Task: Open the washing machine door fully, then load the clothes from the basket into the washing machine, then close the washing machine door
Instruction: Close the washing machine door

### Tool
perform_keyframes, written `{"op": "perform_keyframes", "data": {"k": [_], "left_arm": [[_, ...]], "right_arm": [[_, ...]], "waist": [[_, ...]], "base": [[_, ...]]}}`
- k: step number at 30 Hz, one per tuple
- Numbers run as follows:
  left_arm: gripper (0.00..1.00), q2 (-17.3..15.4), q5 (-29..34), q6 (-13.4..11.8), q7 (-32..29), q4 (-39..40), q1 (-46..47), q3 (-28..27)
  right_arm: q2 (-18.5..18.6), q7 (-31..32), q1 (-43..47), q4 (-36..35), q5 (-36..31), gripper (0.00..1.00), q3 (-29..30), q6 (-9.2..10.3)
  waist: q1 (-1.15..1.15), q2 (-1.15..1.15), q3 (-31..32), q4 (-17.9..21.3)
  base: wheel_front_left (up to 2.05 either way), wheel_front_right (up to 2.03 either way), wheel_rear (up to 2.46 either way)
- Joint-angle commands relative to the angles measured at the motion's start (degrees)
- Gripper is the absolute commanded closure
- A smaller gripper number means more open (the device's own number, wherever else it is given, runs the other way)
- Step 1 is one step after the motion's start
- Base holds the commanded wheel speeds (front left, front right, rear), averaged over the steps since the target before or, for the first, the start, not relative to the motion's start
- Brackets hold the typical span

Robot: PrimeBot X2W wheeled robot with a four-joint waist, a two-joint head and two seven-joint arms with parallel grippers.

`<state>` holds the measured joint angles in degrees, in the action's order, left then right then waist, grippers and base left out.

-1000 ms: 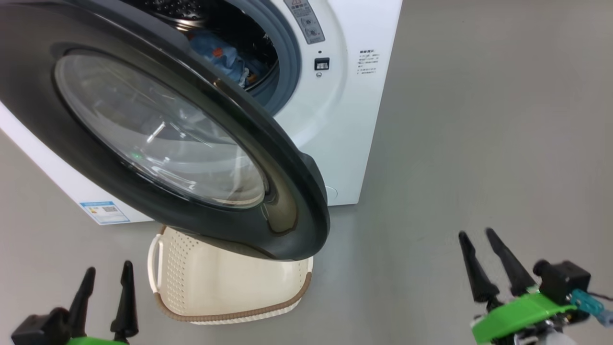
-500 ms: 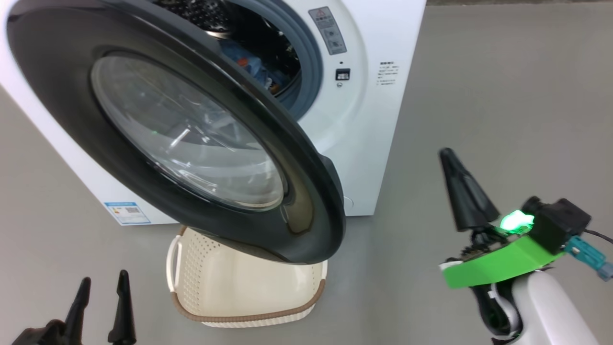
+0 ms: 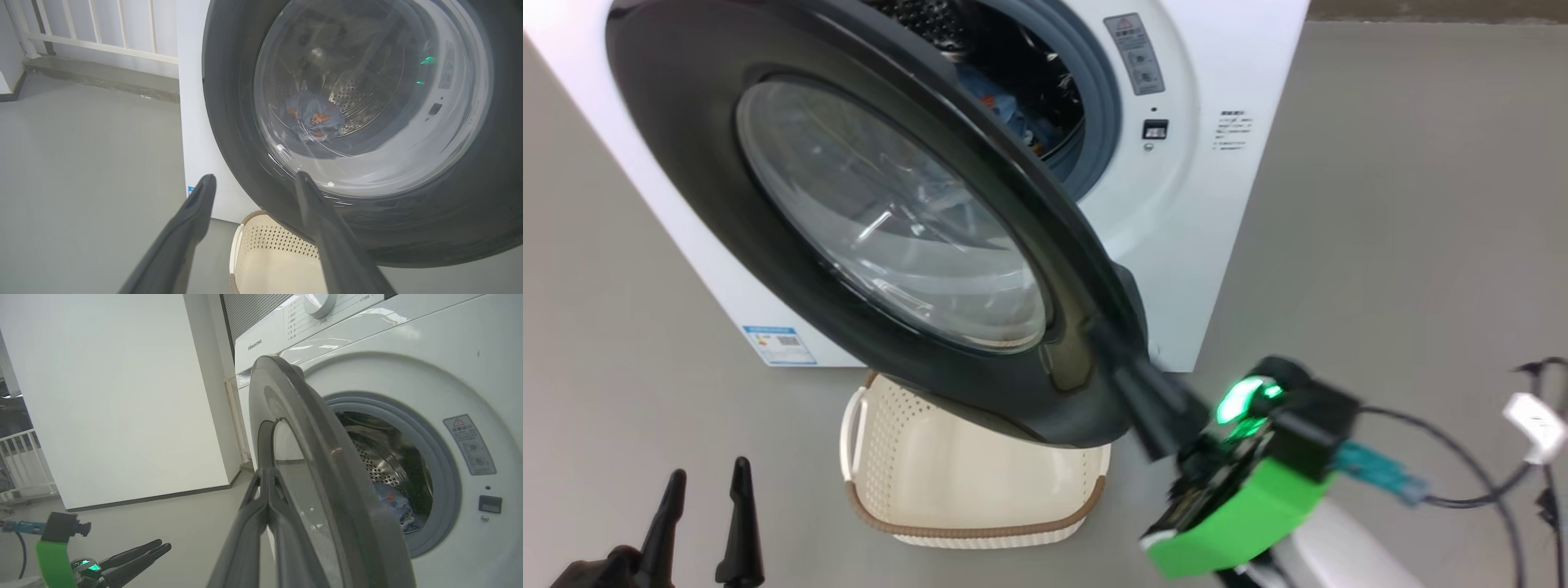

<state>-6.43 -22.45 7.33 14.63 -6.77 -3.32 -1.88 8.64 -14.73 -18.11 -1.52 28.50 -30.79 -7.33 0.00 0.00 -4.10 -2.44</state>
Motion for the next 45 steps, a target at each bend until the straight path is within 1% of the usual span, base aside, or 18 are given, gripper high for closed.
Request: {"op": "perform_keyframes", "data": {"k": [1, 3, 8, 11, 17, 22, 28, 35, 44, 45], "left_arm": [[0.00, -0.57, 0.48, 0.15, 0.37, 1.61, 1.10, -2.01], [0.00, -0.39, 0.46, 0.15, 0.37, 1.60, 1.20, -1.96], [0.00, 0.12, 0.37, 0.15, 0.37, 1.40, 1.99, -1.12], [0.00, 0.44, 0.29, 0.15, 0.37, 1.22, 2.44, -0.71], [0.00, 0.95, 0.16, 0.15, 0.37, 0.65, 2.87, -0.26], [0.00, 1.10, 0.25, 0.15, 0.37, 0.53, 3.45, 0.13], [0.00, 1.01, 0.23, 0.15, 0.37, 0.51, 4.30, 0.46], [0.00, 0.73, 0.23, 0.15, 0.37, 0.62, 5.24, 1.04], [0.00, 1.01, 0.27, 0.15, 0.37, 1.27, 7.33, 1.91], [0.00, 1.01, 0.27, 0.15, 0.37, 1.27, 7.33, 1.91]], "right_arm": [[-0.71, -0.27, -2.06, -0.89, 0.39, 1.00, -1.47, -0.16], [-0.61, -0.27, -2.29, 0.84, 0.79, 1.00, -4.07, -0.16], [-0.14, -0.27, -2.32, 6.42, 1.82, 1.00, -8.06, -0.16], [0.15, -0.27, -2.15, 9.81, 2.50, 1.00, -9.29, -0.16], [0.34, -0.27, -2.07, 15.73, 3.16, 1.00, -9.55, -0.16], [0.41, -0.27, -2.64, 18.21, 2.61, 1.00, -7.88, -0.16], [0.17, -0.27, -3.30, 19.47, 1.81, 1.00, -4.20, -0.16], [-0.34, -0.27, -4.83, 19.64, 1.01, 1.00, -0.95, -0.16], [0.08, -0.27, -7.41, 19.44, -0.11, 1.00, 5.36, -0.16], [0.08, -0.27, -7.41, 19.44, -0.11, 1.00, 5.36, -0.16]], "waist": [[0.00, 0.00, -0.19, -0.49], [0.00, 0.00, -0.36, -0.97], [0.00, 0.00, -1.30, -2.46], [0.00, 0.00, -1.97, -3.11], [0.00, 0.00, -3.06, -3.60], [0.00, 0.00, -3.92, -3.79], [0.00, 0.00, -4.84, -3.82], [0.00, 0.00, -6.17, -3.81], [0.00, 0.00, -8.99, -4.43], [0.00, 0.00, -8.99, -4.43]], "base": [[0.00, 0.00, 0.00], [0.00, 0.00, 0.00], [0.00, 0.00, 0.00], [0.00, 0.00, 0.00], [0.00, 0.00, 0.00], [0.00, 0.00, 0.00], [0.00, 0.00, 0.00], [0.00, 0.00, 0.00], [0.00, 0.00, 0.00], [0.00, 0.00, 0.00]]}}
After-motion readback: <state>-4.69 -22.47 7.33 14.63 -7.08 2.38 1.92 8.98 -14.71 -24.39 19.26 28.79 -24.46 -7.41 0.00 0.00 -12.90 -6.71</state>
